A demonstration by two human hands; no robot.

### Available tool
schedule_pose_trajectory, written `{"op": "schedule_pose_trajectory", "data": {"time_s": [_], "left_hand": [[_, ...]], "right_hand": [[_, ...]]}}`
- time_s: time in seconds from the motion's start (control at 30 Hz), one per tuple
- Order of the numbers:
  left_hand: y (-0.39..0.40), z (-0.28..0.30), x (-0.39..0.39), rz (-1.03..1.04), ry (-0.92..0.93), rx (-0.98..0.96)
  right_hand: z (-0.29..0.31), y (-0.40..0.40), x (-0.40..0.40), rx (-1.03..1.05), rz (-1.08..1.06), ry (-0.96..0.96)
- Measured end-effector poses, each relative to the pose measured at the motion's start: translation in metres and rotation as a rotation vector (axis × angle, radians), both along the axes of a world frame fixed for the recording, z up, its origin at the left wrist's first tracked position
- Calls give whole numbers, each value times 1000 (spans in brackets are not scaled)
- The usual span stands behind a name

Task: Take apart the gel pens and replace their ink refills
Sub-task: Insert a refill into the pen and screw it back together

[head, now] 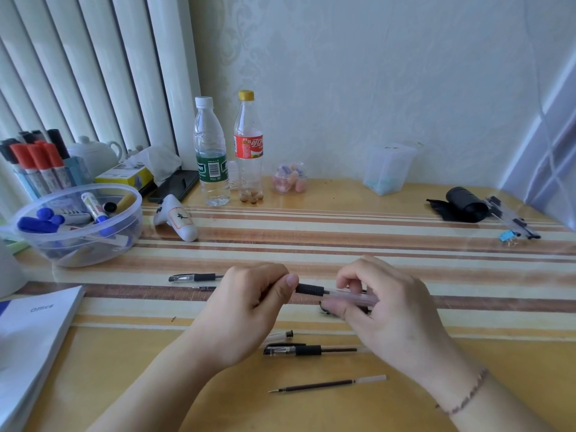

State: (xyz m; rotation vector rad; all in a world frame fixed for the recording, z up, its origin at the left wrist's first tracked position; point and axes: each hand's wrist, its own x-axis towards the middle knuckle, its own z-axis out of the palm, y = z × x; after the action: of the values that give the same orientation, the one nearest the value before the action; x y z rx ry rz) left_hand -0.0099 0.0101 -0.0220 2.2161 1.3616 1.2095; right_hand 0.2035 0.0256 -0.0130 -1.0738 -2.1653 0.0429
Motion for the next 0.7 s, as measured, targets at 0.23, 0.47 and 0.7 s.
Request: {"op": "schedule_pose_trajectory", "data": {"time_s": [0.23, 0.47, 0.7], "left_hand": [[-1, 3, -1, 7, -48, -12], [-5, 10, -2, 37, -90, -96], [3, 16, -24, 196, -157, -96]], "right_hand": [[1, 2, 3, -18, 26, -44], [3, 2, 5, -79, -22, -101], [5, 33, 48, -276, -366, 3]]}}
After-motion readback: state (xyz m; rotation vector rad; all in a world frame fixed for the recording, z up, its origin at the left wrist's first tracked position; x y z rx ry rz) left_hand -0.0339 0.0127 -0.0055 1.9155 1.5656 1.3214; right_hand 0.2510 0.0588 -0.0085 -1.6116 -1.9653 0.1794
